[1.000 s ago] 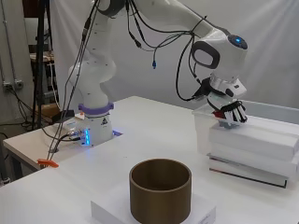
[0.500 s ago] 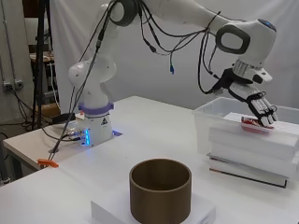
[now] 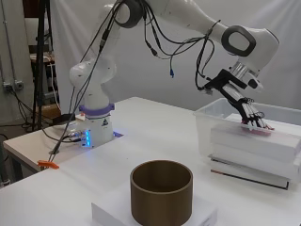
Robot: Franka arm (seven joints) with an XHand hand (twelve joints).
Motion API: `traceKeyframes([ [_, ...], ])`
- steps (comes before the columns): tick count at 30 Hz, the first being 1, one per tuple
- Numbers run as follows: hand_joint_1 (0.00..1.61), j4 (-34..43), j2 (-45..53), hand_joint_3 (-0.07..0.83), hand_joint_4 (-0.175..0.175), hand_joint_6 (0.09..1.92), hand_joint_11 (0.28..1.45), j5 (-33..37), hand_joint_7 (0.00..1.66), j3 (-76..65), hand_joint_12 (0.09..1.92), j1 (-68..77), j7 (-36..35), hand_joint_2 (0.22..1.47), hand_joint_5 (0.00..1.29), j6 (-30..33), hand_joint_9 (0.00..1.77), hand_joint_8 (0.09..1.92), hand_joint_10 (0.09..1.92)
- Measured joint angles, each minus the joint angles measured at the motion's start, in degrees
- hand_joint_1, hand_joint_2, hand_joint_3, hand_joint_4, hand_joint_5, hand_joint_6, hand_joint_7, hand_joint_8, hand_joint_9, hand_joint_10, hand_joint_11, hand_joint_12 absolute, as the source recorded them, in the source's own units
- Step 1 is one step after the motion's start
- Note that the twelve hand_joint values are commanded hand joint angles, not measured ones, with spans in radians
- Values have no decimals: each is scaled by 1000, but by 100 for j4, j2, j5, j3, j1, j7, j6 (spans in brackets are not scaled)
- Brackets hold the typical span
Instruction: Teleoperate dual arm-hand system to remove items from a box
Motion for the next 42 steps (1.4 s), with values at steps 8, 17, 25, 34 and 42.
traceKeyframes([
  [8,115,584,325,10,161,87,427,208,67,-104,87,5,337,780,115,-419,227,87,87],
  [17,1012,121,224,5,172,1461,1010,5,1122,-67,1392,31,432,1107,914,11,1339,1555,1570],
  [25,1102,-1823,-977,11,175,1842,1080,-121,1258,-15,1780,-6,601,1219,807,2285,1471,1920,1920],
  [34,1016,-1783,-1168,0,156,1521,1085,-437,1252,37,1756,13,785,1224,796,2435,1453,1920,1920],
  [42,1066,-2120,-1824,2,175,1668,1104,-556,1292,3,1739,-24,712,1217,908,2900,1476,1920,1920],
])
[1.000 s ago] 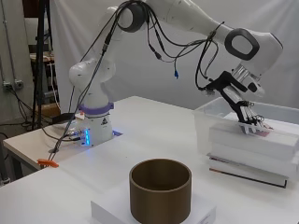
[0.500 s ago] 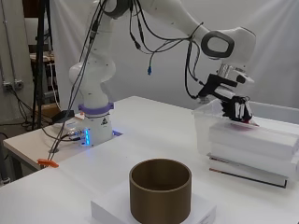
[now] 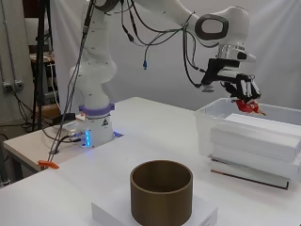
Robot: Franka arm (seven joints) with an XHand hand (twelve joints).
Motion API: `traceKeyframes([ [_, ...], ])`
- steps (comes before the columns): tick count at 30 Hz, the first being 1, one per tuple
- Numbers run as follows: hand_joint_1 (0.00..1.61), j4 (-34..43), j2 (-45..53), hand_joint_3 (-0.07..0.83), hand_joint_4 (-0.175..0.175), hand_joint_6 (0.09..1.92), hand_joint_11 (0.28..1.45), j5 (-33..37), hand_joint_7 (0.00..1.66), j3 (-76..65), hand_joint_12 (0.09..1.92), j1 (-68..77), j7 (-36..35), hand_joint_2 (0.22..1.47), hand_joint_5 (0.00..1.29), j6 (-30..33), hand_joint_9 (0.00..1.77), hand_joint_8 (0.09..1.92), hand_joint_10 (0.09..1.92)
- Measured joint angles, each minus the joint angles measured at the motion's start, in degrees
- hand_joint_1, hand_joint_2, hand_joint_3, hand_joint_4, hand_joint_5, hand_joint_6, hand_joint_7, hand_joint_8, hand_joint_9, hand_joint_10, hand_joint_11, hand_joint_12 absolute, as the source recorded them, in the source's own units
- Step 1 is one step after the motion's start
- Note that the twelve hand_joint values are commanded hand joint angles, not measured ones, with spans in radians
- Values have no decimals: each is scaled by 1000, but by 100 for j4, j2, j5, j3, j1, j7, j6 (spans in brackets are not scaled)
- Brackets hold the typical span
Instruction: Teleoperate dual arm-hand system to remove items from a box
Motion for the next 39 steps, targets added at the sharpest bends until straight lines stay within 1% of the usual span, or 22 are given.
traceKeyframes([
  [1,1079,-72,-140,3,175,1781,1112,38,1298,-25,1741,-12,-35,1221,918,71,1482,1920,1920],
  [3,1094,-196,-431,2,175,1886,1122,70,1307,-85,1743,-39,-120,1224,935,184,1489,1920,1920],
  [6,1087,-346,-660,-2,175,1902,1055,197,1317,-139,1743,-109,-320,1212,939,270,1474,1920,1920],
  [9,1079,-367,-757,-3,175,1892,1035,345,1322,192,1746,-490,-393,1208,936,269,1469,1920,1920],
  [11,1081,-393,-833,1,175,1911,1098,322,1328,383,1760,-686,-412,1219,964,270,1483,1920,1920],
  [12,1084,-426,-884,2,175,1895,1122,330,1333,377,1765,-705,-448,1222,942,298,1492,1920,1920],
  [14,1084,-649,-1175,2,175,1806,1149,340,1333,204,1769,-737,-545,1225,911,398,1502,1920,1920],
  [15,1036,-790,-1376,0,175,1631,1153,341,1324,107,1769,-772,-571,1220,870,417,1499,1920,1920],
  [16,1006,-1027,-1714,-5,175,1462,1156,327,1318,-31,1773,-828,-619,1207,858,460,1501,1920,1920],
  [17,991,-1219,-1986,-9,175,1351,1158,307,1312,-145,1776,-875,-647,1196,858,500,1501,1920,1920],
  [18,987,-1421,-2267,-11,175,1277,1159,298,1309,-296,1776,-936,-685,1186,868,543,1501,1920,1920],
  [20,991,-1917,-2847,-13,175,1205,1160,259,1306,-741,1777,-1084,-836,1172,887,656,1500,1920,1920],
  [22,1005,-2291,-3179,-13,175,1128,1158,190,1312,-1231,1780,-1230,-875,1152,923,724,1503,1920,1920],
  [25,1016,-2412,-3243,-8,175,1058,1155,30,1321,-1726,1780,-1341,-927,1133,956,760,1512,1920,1920],
  [27,1017,-2395,-3094,-5,175,1045,1155,-108,1327,-2034,1779,-1385,-1052,1129,962,814,1518,1920,1920],
  [29,1016,-2338,-2904,-1,175,1066,1154,-173,1325,-2163,1773,-1407,-1185,1131,954,849,1516,1920,1920],
  [32,997,-2168,-2547,9,175,1183,1141,-90,1303,-2454,1766,-1449,-1532,1156,896,891,1495,1920,1920],
  [35,992,-1876,-2090,12,166,1223,1132,24,1293,-2697,1765,-1502,-1804,1167,874,902,1486,1920,1920],
  [36,1038,-1816,-1980,14,169,1307,1133,57,1297,-2787,1765,-1520,-1904,1183,899,921,1490,1920,1920],
  [37,1080,-1768,-1835,13,172,1432,1136,101,1301,-2904,1766,-1544,-2043,1196,912,995,1493,1920,1920],
  [38,1102,-1744,-1717,11,174,1539,1140,142,1304,-2993,1768,-1562,-2155,1207,913,1068,1495,1920,1920],
  [39,1112,-1733,-1613,10,175,1608,1141,210,1305,-3080,1769,-1563,-2262,1215,911,1104,1496,1920,1920],
])
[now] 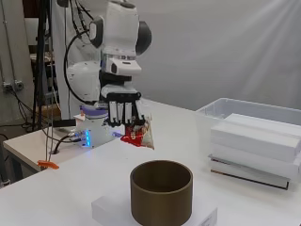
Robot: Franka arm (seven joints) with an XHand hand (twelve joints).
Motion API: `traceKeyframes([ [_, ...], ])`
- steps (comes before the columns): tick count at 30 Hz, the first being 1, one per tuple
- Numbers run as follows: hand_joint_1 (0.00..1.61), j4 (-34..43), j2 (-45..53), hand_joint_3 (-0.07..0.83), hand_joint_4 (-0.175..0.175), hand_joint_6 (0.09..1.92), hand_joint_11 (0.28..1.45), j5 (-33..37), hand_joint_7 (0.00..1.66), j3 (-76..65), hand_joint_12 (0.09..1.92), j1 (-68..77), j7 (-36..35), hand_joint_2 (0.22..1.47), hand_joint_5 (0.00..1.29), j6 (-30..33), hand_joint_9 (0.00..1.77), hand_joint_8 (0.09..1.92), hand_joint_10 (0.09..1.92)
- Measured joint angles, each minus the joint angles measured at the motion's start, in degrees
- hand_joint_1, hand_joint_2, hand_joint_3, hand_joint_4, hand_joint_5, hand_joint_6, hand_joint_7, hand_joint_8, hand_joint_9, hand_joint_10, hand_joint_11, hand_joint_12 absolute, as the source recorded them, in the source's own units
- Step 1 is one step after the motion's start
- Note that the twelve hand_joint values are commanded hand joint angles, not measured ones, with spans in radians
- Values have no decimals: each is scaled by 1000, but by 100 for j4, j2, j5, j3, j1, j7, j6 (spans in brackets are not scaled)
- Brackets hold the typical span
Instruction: Teleoperate dual arm-hand system to remove items from a box
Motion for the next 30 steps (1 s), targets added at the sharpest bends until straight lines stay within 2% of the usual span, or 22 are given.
traceKeyframes([
  [3,1119,43,518,7,175,1668,1146,532,1307,-598,1773,387,-451,1226,905,21,1502,1920,1920],
  [4,1118,65,724,5,175,1635,1146,748,1308,-1031,1774,767,-611,1227,907,30,1503,1920,1920],
  [7,1001,120,1175,-9,166,1344,1140,1206,1295,-2650,1771,2274,-943,1203,850,52,1498,1920,1920],
  [10,975,175,1273,-11,171,1292,1139,1277,1295,-4930,1768,4452,-977,1198,838,65,1498,1920,1920],
  [12,1053,224,1175,-4,175,1447,1148,1149,1308,-6255,1767,5725,-890,1215,895,70,1508,1920,1920],
  [15,1105,310,998,-1,175,1624,1153,917,1312,-7366,1763,6788,-729,1220,913,68,1510,1920,1920],
  [16,1112,342,928,-1,175,1636,1151,828,1311,-7471,1763,6897,-666,1221,910,64,1508,1920,1920],
  [17,1063,378,859,-3,167,1522,1145,742,1302,-7443,1763,6909,-605,1215,878,55,1501,1920,1920],
  [18,1074,414,809,-3,169,1484,1144,677,1302,-7288,1760,6828,-557,1216,893,47,1499,1920,1920],
  [22,1136,620,689,-2,175,1673,1145,471,1293,-5961,1760,6166,-350,1215,905,18,1494,1920,1920],
  [25,1141,840,919,-3,175,1693,1145,668,1295,-5203,1759,5839,-365,1211,909,-5,1495,1920,1920],
  [30,1120,1049,1427,-2,175,1521,1134,1160,1299,-4549,1754,5085,-563,1202,932,-23,1499,1920,1920],
])
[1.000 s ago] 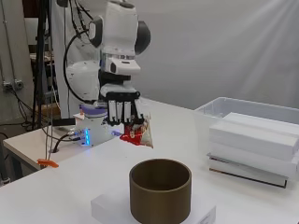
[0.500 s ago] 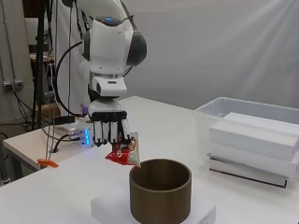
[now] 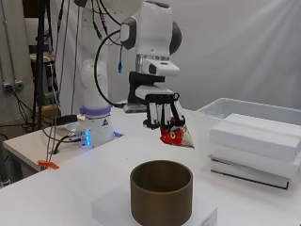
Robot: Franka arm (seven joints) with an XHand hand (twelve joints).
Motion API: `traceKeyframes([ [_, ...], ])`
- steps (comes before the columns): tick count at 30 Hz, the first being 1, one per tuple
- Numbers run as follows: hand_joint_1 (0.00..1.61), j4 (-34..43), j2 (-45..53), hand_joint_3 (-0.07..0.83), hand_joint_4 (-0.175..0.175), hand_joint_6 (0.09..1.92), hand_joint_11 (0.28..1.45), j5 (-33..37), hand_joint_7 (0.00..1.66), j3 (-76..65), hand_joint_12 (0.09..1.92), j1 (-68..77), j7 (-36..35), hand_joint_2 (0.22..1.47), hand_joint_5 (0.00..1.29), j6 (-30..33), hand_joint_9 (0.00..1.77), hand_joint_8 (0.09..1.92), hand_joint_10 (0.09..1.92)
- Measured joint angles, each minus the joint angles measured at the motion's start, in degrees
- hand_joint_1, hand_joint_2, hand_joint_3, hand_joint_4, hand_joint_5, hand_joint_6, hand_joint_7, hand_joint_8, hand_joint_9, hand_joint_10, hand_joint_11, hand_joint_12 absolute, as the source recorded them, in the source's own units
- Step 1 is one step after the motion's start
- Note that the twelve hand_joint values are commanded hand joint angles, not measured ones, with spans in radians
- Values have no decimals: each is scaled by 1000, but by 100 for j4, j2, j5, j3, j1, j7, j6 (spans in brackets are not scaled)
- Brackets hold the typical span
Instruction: Teleoperate dual arm-hand system to remove items from a box
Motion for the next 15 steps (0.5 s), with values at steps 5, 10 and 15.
traceKeyframes([
  [5,1041,61,279,-7,172,1366,1125,267,1295,416,1758,-521,-209,1183,890,40,1492,1920,1920],
  [10,1104,-42,277,0,175,1721,1132,263,1305,548,1761,-610,-204,1194,896,-69,1497,1920,1920],
  [15,1128,-115,352,1,175,1916,1145,338,1299,620,1771,-861,-395,1198,890,-88,1494,1920,1920],
])
